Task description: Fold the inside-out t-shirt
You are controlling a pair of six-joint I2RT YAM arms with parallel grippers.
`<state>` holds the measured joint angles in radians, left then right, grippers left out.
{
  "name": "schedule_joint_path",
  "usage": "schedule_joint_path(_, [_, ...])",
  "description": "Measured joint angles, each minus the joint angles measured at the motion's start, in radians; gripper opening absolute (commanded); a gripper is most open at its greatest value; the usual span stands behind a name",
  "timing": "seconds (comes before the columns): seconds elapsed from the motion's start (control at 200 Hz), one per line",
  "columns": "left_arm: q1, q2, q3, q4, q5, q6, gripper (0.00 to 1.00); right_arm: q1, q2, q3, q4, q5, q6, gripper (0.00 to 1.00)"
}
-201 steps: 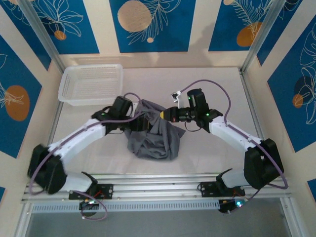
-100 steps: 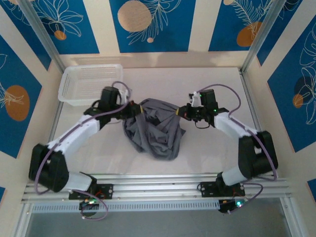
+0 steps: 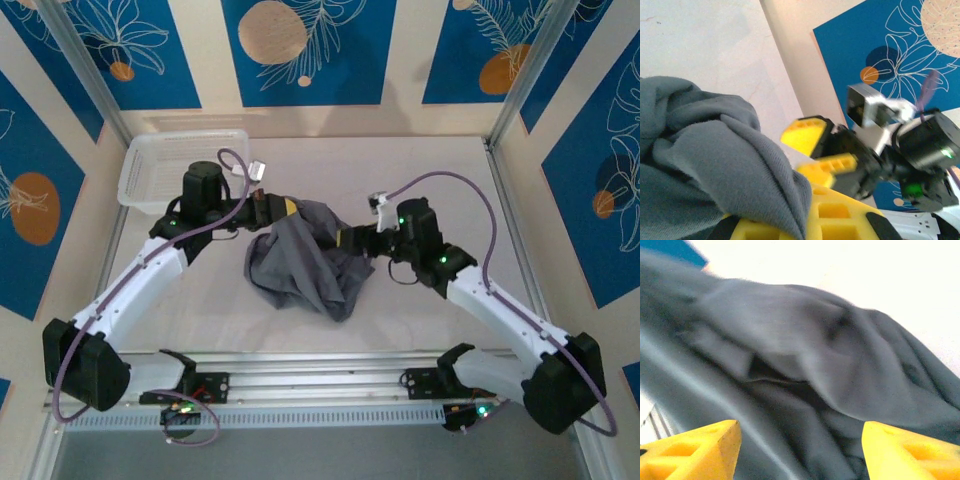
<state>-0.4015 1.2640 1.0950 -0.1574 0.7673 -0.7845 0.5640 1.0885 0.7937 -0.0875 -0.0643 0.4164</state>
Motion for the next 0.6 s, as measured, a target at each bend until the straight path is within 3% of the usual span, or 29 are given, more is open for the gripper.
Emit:
schedule_joint_path(0.105, [0.000,0.001,0.001,-0.003,0.003,0.000,0.00,0.062,0.066,-0.002,0.082,0.087,-0.078,0.67])
schedule_joint_path(0.255, [0.000,0.001,0.015,-0.027,0.003,0.002,0.00,0.072,0.255,0.011,0.161,0.148,-0.183,0.66])
schedule_joint_path(0.295, [0.000,0.000,0.019,-0.039,0.002,0.007,0.00,0.072,0.314,0.029,0.166,0.153,-0.209,0.56])
schedule_joint_path(0.36, [0.000,-0.001,0.027,-0.066,-0.003,0.019,0.00,0.073,0.387,0.067,0.163,0.150,-0.230,0.12])
schedule_joint_path(0.395, [0.001,-0.004,0.035,-0.094,-0.020,0.038,0.00,0.073,0.408,0.087,0.153,0.139,-0.235,0.00])
schedule_joint_path(0.525, [0.026,-0.013,0.070,-0.230,-0.153,0.145,0.00,0.071,0.336,0.108,0.114,0.046,-0.227,0.00])
schedule_joint_path(0.595, [0.056,0.000,0.071,-0.277,-0.259,0.219,0.00,0.047,0.211,0.107,0.097,-0.083,-0.195,0.00])
